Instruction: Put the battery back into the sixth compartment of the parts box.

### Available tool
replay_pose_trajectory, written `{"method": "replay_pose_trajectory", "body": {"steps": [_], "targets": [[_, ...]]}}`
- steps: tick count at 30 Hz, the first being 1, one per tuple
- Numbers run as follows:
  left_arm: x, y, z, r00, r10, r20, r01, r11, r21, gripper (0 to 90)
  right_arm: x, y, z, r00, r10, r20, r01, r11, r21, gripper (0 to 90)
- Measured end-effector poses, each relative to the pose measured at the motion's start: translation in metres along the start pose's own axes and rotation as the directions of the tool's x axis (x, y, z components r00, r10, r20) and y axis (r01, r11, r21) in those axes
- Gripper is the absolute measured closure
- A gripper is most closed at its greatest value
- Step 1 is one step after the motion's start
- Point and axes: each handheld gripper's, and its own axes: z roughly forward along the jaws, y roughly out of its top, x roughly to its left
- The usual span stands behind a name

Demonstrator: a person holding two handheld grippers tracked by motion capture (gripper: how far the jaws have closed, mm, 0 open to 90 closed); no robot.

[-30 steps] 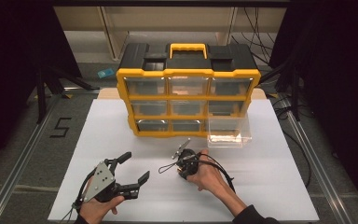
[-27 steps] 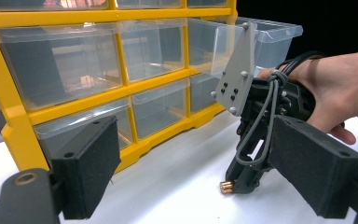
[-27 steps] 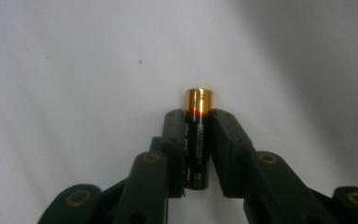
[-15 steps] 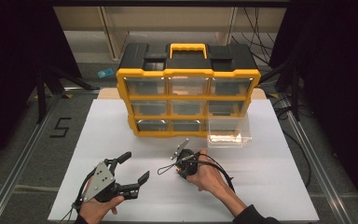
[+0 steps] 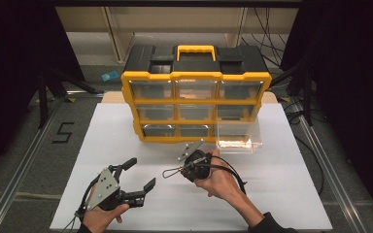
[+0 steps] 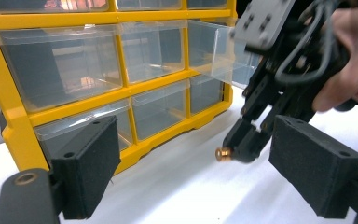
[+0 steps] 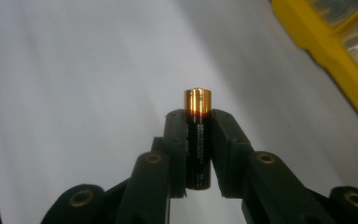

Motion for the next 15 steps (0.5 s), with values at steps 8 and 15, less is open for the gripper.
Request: {"method": "replay_pose_trajectory", "body": {"steps": [8, 15], "targets": [[-0.001, 0.000, 0.000, 1.0000, -0.004, 0.000, 0.004, 1.0000, 0.004, 15.7, 0.002, 0.005, -0.029, 0.9994, -0.007, 0.035, 0.011, 0.995, -0.103, 77.0], [-0.001, 0.000, 0.000, 1.0000, -0.003, 0.000, 0.003, 1.0000, 0.007, 15.7, 0.002, 0.008, -0.049, 0.9992, -0.006, 0.041, 0.012, 0.988, -0.154, 77.0]]}}
